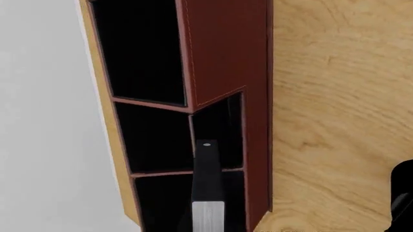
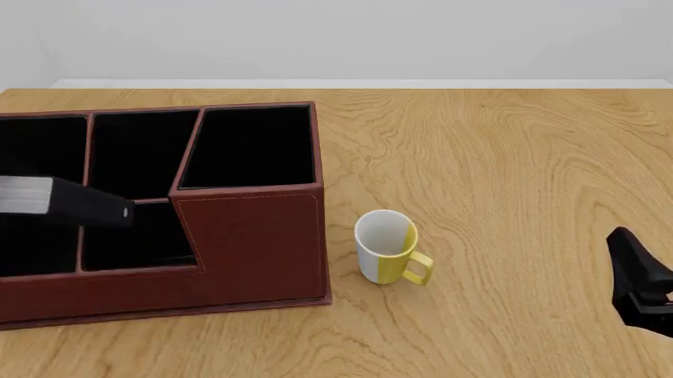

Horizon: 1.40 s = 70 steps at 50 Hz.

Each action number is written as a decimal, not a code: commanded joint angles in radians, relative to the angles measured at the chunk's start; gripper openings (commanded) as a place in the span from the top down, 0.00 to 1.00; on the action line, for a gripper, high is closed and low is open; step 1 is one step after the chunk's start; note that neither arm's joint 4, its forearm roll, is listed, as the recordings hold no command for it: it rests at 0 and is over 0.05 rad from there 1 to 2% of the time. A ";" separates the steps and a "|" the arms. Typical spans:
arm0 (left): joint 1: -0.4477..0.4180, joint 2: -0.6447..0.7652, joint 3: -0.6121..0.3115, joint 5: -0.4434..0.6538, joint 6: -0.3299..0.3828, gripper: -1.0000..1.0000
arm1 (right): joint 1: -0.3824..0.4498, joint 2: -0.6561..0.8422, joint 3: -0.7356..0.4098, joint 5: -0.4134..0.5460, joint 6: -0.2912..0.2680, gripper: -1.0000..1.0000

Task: Pick up the book and place it in the front compartment of the caddy.

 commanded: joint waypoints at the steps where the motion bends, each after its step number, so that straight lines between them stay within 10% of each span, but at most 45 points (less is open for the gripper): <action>1: 0.033 0.049 -0.089 0.000 0.055 1.00 | 0.000 0.002 0.000 -0.001 0.003 0.00; 32: -0.032 0.265 -0.417 0.000 -0.109 1.00 | -0.003 0.012 0.000 -0.011 0.005 0.00; 70: -0.019 0.347 -0.330 -0.076 -0.077 1.00 | -0.004 0.060 -0.001 -0.052 0.021 0.00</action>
